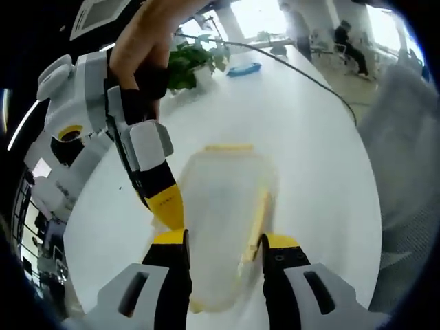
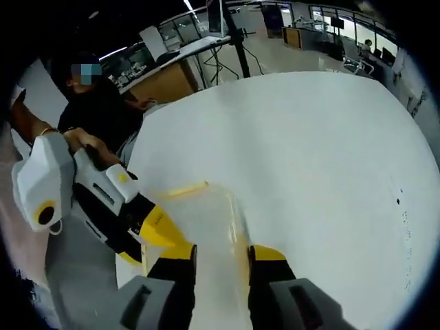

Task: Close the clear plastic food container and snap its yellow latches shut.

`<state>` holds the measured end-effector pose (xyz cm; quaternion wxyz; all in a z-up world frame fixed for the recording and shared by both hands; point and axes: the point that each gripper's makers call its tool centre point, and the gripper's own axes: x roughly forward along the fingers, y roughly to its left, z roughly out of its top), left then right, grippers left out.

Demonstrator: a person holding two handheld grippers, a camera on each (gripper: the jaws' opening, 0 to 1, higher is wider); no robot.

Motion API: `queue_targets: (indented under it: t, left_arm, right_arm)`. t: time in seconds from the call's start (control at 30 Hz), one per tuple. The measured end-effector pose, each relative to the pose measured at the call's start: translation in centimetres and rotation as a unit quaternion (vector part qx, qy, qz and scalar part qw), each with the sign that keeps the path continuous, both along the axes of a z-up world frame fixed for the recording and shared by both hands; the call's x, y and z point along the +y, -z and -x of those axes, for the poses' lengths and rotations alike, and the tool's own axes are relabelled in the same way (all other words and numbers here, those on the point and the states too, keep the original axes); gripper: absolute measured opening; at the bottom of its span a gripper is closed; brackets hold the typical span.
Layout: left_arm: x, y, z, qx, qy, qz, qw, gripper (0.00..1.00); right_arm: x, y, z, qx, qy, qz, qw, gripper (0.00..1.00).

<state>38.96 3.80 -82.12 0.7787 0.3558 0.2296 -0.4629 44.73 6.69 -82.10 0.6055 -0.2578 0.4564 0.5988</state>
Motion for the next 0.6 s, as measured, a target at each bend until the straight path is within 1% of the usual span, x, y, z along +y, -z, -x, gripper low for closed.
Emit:
queue_targets:
  t: [0.07,0.33,0.6]
  left_arm:
    - [0.11,0.01,-0.06,0.001,-0.001,0.000,1.0000,0.37]
    - [0.12,0.04,-0.08,0.004,0.002,0.005,1.0000,0.37]
    - [0.26,-0.04,-0.07,0.002,0.002,0.004,1.0000,0.37]
  right_arm:
    - [-0.10,-0.08,-0.02,-0.012,0.003,0.000,0.9999,0.26]
    - [-0.11,-0.19,-0.21,-0.023,0.021,-0.021,0.9993,0.26]
    - [-0.32,-0.47,-0.20,-0.056,0.040,-0.036,0.9970,0.26]
